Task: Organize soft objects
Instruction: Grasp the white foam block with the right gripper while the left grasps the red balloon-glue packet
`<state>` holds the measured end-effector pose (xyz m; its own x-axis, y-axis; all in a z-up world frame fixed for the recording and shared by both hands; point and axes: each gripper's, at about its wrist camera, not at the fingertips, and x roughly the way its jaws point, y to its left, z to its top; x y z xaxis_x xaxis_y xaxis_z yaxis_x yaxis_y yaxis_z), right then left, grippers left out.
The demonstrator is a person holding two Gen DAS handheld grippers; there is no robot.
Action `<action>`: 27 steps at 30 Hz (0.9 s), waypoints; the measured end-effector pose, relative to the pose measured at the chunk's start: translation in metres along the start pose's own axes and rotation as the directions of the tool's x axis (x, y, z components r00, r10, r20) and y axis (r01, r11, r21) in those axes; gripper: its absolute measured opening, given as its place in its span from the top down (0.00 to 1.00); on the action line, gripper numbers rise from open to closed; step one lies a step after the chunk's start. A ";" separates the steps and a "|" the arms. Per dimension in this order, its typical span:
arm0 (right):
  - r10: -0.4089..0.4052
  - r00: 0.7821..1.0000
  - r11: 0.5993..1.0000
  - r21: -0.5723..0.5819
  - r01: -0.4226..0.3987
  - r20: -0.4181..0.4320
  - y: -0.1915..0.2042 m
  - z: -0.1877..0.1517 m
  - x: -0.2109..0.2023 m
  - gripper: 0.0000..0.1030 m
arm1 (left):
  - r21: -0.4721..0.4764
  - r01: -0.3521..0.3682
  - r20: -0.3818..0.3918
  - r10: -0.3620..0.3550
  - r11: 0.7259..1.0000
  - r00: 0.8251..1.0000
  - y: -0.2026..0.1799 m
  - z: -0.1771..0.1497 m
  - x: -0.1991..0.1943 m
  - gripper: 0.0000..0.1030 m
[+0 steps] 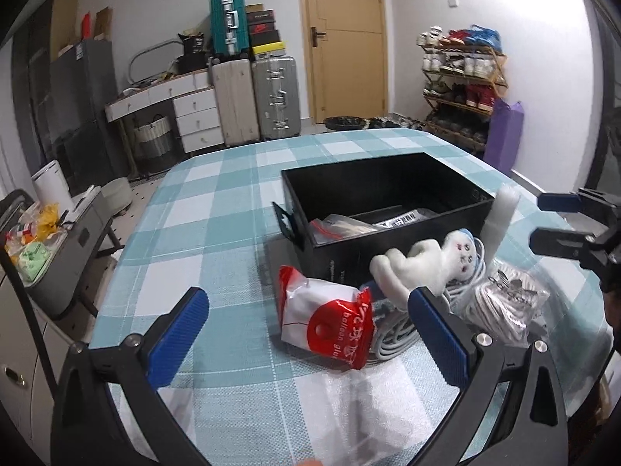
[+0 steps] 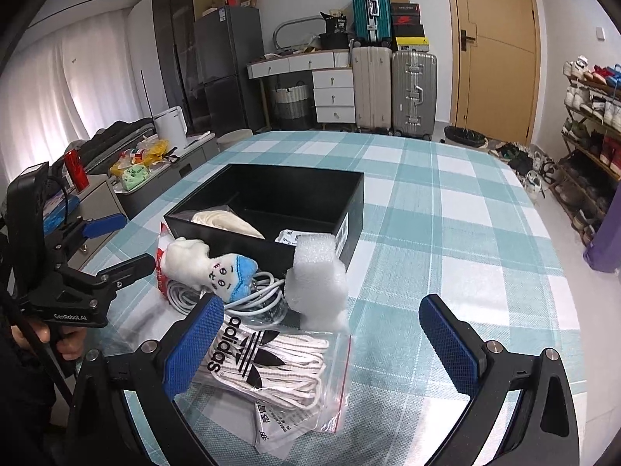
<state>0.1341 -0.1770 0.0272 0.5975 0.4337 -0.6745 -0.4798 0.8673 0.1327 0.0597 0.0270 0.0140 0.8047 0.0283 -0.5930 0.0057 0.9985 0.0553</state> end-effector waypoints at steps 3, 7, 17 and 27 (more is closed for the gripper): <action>0.006 1.000 1.000 0.021 -0.006 -0.007 -0.003 -0.002 0.004 0.01 | -0.004 0.009 -0.010 -0.009 1.000 1.000 0.001 -0.001 0.002 0.01; 0.004 1.000 1.000 0.030 -0.004 -0.014 -0.005 -0.003 0.008 0.01 | -0.006 0.007 -0.019 -0.007 1.000 1.000 0.004 -0.001 0.003 0.01; 0.009 1.000 0.999 0.046 -0.008 -0.029 -0.009 -0.005 0.015 0.01 | -0.017 -0.017 -0.068 0.016 1.000 0.998 0.010 -0.005 0.013 0.01; 0.011 0.999 0.999 0.040 -0.010 -0.043 -0.010 -0.006 0.020 0.06 | -0.048 -0.002 -0.096 -0.003 0.999 0.995 0.017 -0.006 0.021 0.02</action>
<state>0.1470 -0.1781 0.0079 0.5639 0.4328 -0.7034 -0.4595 0.8721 0.1682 0.0729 0.0449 -0.0026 0.7441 0.0302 -0.6674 -0.0244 0.9995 0.0179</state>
